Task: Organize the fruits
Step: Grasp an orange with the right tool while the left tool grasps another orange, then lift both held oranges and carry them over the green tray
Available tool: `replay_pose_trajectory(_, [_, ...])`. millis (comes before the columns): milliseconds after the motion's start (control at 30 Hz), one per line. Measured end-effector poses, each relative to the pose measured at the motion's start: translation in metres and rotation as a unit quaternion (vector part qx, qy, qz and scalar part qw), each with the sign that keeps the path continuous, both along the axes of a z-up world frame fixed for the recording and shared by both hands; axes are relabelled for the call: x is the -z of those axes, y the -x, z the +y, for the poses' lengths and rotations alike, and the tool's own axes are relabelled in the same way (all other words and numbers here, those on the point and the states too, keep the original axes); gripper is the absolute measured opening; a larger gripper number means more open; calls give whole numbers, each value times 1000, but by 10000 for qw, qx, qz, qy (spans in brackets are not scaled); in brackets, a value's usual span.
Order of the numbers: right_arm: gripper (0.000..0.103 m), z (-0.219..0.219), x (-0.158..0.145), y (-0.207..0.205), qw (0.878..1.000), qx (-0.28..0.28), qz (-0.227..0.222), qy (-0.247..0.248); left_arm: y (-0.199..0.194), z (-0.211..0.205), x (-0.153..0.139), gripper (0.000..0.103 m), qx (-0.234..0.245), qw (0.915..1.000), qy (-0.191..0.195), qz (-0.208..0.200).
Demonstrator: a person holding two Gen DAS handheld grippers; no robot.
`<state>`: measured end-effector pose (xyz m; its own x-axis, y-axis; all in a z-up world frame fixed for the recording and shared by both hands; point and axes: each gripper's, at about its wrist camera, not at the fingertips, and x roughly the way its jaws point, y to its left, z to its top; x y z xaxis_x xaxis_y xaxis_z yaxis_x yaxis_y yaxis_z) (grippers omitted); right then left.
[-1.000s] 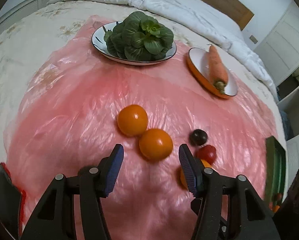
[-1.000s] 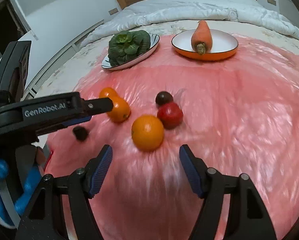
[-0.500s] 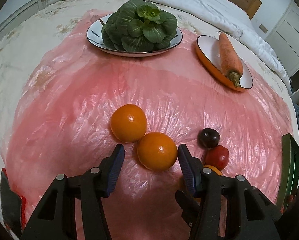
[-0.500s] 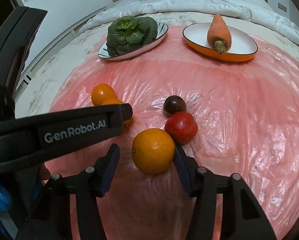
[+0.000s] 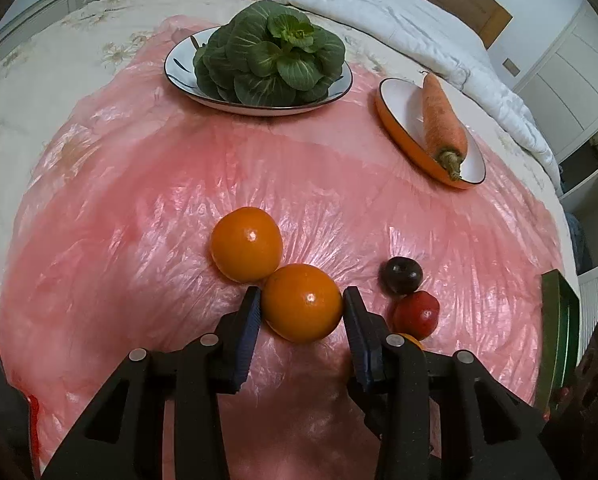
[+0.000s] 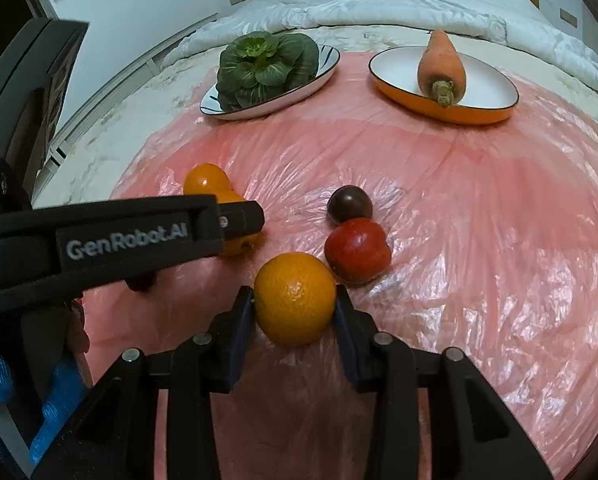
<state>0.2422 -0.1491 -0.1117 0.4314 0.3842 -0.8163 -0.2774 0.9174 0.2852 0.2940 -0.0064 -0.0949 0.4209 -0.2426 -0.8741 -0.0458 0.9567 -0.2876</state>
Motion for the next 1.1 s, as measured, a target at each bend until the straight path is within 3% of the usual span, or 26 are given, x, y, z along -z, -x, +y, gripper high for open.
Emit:
replay_pose_trajectory(700, [103, -22, -26, 60, 9994, 239, -30, -264, 55, 4, -34, 36, 244, 9989, 291, -275])
replay_pose_trajectory(1100, [103, -46, -34, 113, 9983, 483, -3, -321, 110, -1, -38, 36, 510, 9981, 130, -314])
